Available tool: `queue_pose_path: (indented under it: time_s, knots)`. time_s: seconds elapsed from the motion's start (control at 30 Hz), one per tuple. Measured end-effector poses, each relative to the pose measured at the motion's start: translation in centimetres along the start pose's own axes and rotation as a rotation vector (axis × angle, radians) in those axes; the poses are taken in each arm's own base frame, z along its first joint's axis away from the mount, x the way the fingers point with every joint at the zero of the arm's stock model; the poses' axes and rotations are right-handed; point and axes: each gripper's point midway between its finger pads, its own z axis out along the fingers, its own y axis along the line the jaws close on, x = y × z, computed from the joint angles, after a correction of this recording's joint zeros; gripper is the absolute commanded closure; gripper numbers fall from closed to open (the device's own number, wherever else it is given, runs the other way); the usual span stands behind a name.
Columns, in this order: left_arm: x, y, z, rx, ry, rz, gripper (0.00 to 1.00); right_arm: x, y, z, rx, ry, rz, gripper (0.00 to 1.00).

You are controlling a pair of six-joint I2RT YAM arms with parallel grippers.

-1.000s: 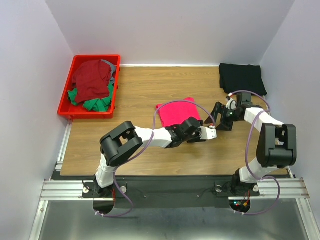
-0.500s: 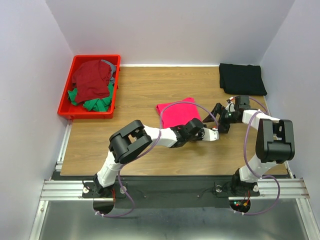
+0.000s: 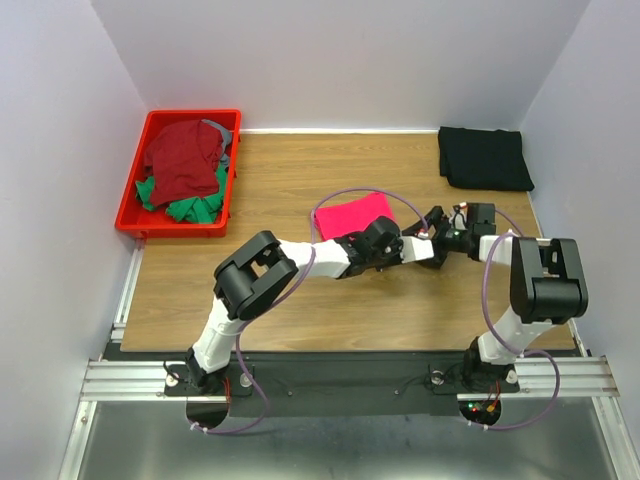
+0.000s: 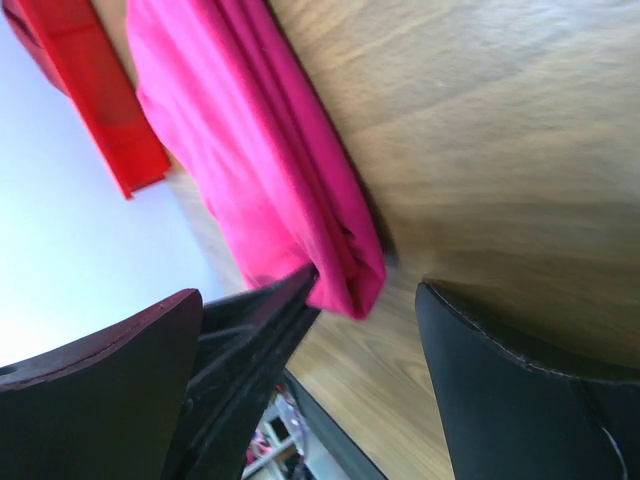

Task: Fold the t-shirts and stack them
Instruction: Neatly place the folded tshirt to the corner

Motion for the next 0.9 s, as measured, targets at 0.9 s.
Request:
queue_pose_path:
  time_s: [0.9]
  knots:
    - [-1.7, 0.7, -1.5, 0.103, -0.081, -0.178, 1.0, -3.2, 4.2, 7.6, -0.174, -0.145, 0.079, 0.36]
